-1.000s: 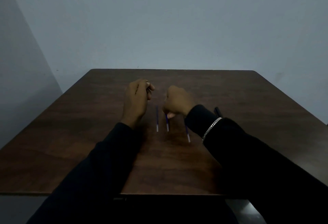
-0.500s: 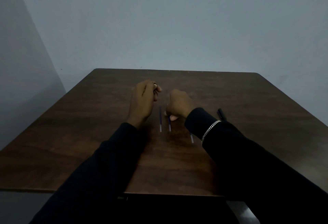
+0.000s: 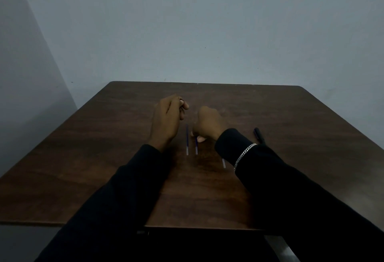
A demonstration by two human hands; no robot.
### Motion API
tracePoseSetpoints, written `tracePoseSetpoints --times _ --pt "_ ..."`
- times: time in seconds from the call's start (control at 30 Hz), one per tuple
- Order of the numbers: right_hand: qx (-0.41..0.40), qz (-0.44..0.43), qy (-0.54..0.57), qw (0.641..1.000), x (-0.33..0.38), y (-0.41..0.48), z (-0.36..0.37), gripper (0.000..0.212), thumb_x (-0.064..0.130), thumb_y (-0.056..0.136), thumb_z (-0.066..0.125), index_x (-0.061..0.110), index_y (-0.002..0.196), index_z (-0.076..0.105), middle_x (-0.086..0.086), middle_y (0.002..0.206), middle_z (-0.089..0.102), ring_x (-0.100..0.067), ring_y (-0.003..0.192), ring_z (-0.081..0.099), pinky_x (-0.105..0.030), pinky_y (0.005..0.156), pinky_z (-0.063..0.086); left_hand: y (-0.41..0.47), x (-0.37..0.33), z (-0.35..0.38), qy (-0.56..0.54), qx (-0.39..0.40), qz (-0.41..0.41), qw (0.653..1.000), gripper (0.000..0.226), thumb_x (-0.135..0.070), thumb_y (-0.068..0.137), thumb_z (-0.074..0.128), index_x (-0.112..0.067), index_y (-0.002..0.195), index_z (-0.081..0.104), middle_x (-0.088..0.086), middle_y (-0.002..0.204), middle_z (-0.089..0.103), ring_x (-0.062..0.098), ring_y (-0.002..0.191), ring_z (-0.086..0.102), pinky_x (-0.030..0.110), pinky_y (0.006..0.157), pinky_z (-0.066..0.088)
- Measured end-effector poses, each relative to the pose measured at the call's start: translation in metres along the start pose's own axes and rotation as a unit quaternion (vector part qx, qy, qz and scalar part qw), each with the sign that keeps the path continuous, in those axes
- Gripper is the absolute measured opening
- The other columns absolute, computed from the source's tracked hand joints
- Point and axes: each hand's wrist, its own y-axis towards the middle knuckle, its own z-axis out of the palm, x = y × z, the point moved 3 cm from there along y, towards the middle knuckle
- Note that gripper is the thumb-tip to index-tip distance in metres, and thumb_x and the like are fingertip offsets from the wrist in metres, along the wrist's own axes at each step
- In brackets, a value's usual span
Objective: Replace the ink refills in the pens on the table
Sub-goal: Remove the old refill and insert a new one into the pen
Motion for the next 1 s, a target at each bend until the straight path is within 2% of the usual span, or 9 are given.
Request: tracePoseSetpoints --times 0.23,0.37,0.53,0.63,0.77,0.8,0.87,0.93,1.0 --pt "0.014 -0.013 -0.007 1.000 0.003 -0.009 -0.004 0.011 0.013 0.096 0.068 0.006 0.096 0.060 -0.014 0.088 0.074 -0.013 0.061 0.071 -0.029 0.065 0.064 -0.001 -0.001 0.001 0.007 0.001 0.006 1.000 0.043 -0.023 0.099 0.038 -0.001 0.079 0.069 0.001 0.059 0.054 0.010 0.055 0.050 0.029 0.056 0.038" --pt "-0.017 -0.025 0.016 0.999 0.002 -0.019 -0.024 0.026 0.017 0.095 0.071 0.011 0.075 0.055 -0.011 0.072 0.070 -0.017 0.057 0.072 -0.025 0.050 0.055 -0.002 -0.003 0.000 0.009 -0.003 0.003 1.000 0.043 -0.023 0.099 0.039 0.000 0.080 0.070 0.004 0.060 0.055 0.012 0.056 0.050 0.031 0.056 0.038" --pt "-0.055 -0.027 -0.071 0.996 0.001 -0.040 -0.060 0.021 0.008 0.092 0.067 0.010 0.076 0.054 -0.013 0.080 0.072 -0.016 0.056 0.073 -0.022 0.043 0.053 -0.003 -0.004 0.001 0.005 -0.004 -0.003 1.000 0.043 -0.024 0.098 0.039 -0.002 0.077 0.070 0.004 0.058 0.056 0.012 0.054 0.049 0.031 0.056 0.037" --pt "-0.026 -0.013 -0.140 0.990 0.001 -0.053 -0.058 0.019 0.002 0.090 0.067 0.008 0.080 0.052 -0.009 0.085 0.069 -0.021 0.074 0.075 -0.029 0.059 0.059 -0.003 -0.003 0.002 0.004 -0.001 -0.004 1.000 0.043 -0.023 0.098 0.039 -0.002 0.077 0.070 0.004 0.058 0.055 0.010 0.054 0.049 0.029 0.055 0.036" --pt "0.020 0.022 -0.191 0.981 -0.002 -0.057 -0.040 0.012 0.001 0.092 0.064 0.006 0.103 0.059 -0.013 0.106 0.063 -0.028 0.101 0.068 -0.037 0.088 0.059 -0.003 -0.001 0.002 -0.008 0.004 -0.004 1.000 0.041 -0.022 0.098 0.041 -0.001 0.077 0.069 0.001 0.058 0.054 0.011 0.054 0.049 0.029 0.056 0.036" --pt "0.029 0.030 -0.192 0.980 -0.003 -0.058 -0.036 0.008 0.001 0.093 0.063 0.006 0.098 0.058 -0.014 0.108 0.064 -0.029 0.103 0.069 -0.039 0.089 0.059 -0.003 -0.001 0.002 -0.009 0.003 -0.003 1.000 0.041 -0.022 0.098 0.041 -0.002 0.076 0.069 0.001 0.057 0.054 0.011 0.054 0.049 0.030 0.056 0.036" --pt "0.032 0.035 -0.193 0.980 -0.005 -0.058 -0.034 0.016 0.000 0.094 0.060 0.009 0.084 0.052 -0.015 0.102 0.062 -0.031 0.102 0.070 -0.038 0.086 0.060 -0.003 -0.002 0.002 -0.006 0.001 0.001 1.000 0.040 -0.020 0.098 0.041 -0.002 0.075 0.069 0.001 0.057 0.054 0.010 0.053 0.048 0.029 0.055 0.036" --pt "0.035 0.041 -0.194 0.979 -0.005 -0.057 -0.033 0.015 0.000 0.095 0.059 0.010 0.084 0.054 -0.014 0.100 0.061 -0.030 0.101 0.071 -0.036 0.083 0.060 -0.003 -0.003 0.003 -0.006 0.002 0.004 1.000 0.040 -0.020 0.098 0.041 -0.003 0.075 0.069 0.001 0.056 0.054 0.008 0.051 0.048 0.028 0.054 0.035" --pt "0.039 0.043 -0.199 0.978 -0.005 -0.055 -0.028 0.005 0.003 0.095 0.059 0.008 0.095 0.061 -0.014 0.104 0.063 -0.029 0.100 0.069 -0.035 0.083 0.059 -0.003 -0.003 0.004 -0.007 0.004 0.006 1.000 0.040 -0.020 0.097 0.041 -0.002 0.074 0.069 0.002 0.056 0.054 0.008 0.051 0.048 0.028 0.054 0.035"
